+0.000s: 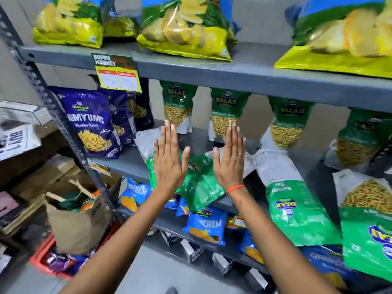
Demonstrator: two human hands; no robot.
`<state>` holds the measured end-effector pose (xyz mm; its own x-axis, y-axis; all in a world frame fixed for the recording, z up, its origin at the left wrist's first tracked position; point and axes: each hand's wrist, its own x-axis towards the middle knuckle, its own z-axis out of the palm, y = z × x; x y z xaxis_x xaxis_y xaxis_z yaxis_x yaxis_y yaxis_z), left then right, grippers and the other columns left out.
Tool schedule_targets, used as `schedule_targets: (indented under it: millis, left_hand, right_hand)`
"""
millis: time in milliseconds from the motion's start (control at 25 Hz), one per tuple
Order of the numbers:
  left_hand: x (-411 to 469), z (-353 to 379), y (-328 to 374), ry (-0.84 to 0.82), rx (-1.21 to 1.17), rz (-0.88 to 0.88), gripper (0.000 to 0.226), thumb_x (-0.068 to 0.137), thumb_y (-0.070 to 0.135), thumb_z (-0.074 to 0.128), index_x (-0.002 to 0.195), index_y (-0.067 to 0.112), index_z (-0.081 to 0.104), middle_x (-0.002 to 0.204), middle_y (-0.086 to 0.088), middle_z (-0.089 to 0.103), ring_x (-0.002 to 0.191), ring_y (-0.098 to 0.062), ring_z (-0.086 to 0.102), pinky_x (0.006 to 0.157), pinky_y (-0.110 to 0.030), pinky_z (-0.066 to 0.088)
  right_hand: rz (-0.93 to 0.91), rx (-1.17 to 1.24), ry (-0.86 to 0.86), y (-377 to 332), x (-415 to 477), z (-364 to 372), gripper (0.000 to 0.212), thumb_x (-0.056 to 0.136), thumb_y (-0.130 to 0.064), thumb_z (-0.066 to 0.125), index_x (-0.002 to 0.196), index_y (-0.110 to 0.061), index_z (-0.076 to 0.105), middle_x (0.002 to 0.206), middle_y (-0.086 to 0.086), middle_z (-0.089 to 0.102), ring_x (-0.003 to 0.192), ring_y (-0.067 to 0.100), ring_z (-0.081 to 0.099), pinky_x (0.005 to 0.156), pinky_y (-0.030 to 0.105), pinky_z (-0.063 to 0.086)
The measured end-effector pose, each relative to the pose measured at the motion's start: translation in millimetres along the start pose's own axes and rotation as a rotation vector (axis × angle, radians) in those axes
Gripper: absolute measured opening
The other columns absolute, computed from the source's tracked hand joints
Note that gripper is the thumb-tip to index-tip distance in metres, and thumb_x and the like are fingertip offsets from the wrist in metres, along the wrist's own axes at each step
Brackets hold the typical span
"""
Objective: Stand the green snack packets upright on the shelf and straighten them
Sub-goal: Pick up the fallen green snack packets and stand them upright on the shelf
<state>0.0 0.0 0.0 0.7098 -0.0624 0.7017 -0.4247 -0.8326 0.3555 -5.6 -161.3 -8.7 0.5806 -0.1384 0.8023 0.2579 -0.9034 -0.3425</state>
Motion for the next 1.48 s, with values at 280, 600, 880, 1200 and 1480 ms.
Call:
schedule_targets:
  millis: [280, 600, 880, 1200, 1480]
  left_hand:
    - [13, 30, -116, -0.341, 0.086, -0.077, 0.062, 0.096, 0.041, 0.026, 0.148, 0.011, 0.01, 0.159, -0.008, 0.011, 0.147, -0.017, 0.005, 0.121, -0.044, 0.012]
    - [13, 35, -188, -0.638, -0.113, 0.047, 0.048, 0.094, 0.009, 0.041, 0.141, 0.005, 0.034, 0.156, -0.014, 0.022, 0.146, -0.026, 0.019, 0.119, -0.034, 0.017]
    - [23, 27, -198, -0.727, -0.089, 0.001, 0.069, 0.087, -0.001, 0.047, 0.147, 0.016, 0.018, 0.157, -0.007, 0.022, 0.142, -0.023, 0.03, 0.11, -0.042, 0.039]
    - [22, 28, -195, -0.638, -0.09, -0.02, 0.053, 0.092, 0.004, 0.048, 0.142, 0.011, 0.032, 0.153, -0.005, 0.033, 0.137, -0.023, 0.039, 0.108, -0.04, 0.042]
    - [38, 28, -186, -0.331, -0.211, -0.282, 0.035, 0.093, 0.031, 0.052, 0.126, 0.041, 0.05, 0.122, 0.003, 0.067, 0.109, -0.01, 0.063, 0.081, -0.018, 0.05]
  right_hand:
    - [0.075, -0.094, -0.564, -20, 8, 100, 0.051, 0.093, -0.027, 0.042, 0.14, -0.008, 0.033, 0.149, 0.019, 0.035, 0.141, 0.03, 0.028, 0.119, 0.047, 0.019]
    - [0.114, -0.242, -1.015, -24, 21, 154, 0.04, 0.097, -0.031, 0.033, 0.123, -0.004, 0.048, 0.125, 0.027, 0.057, 0.116, 0.039, 0.053, 0.102, 0.048, 0.038]
    - [-0.025, -0.302, -1.034, 1, 5, 144, 0.044, 0.096, -0.032, 0.033, 0.136, -0.013, 0.037, 0.138, 0.013, 0.048, 0.124, 0.029, 0.046, 0.105, 0.041, 0.031]
    - [0.262, 0.003, -1.254, 20, 28, 134, 0.017, 0.093, -0.022, 0.045, 0.097, -0.011, 0.056, 0.095, 0.015, 0.054, 0.097, 0.024, 0.053, 0.079, 0.029, 0.038]
    - [0.656, 0.298, -1.182, 12, 54, 145, 0.023, 0.09, -0.014, 0.055, 0.07, -0.006, 0.064, 0.067, 0.001, 0.057, 0.061, 0.009, 0.049, 0.056, 0.015, 0.038]
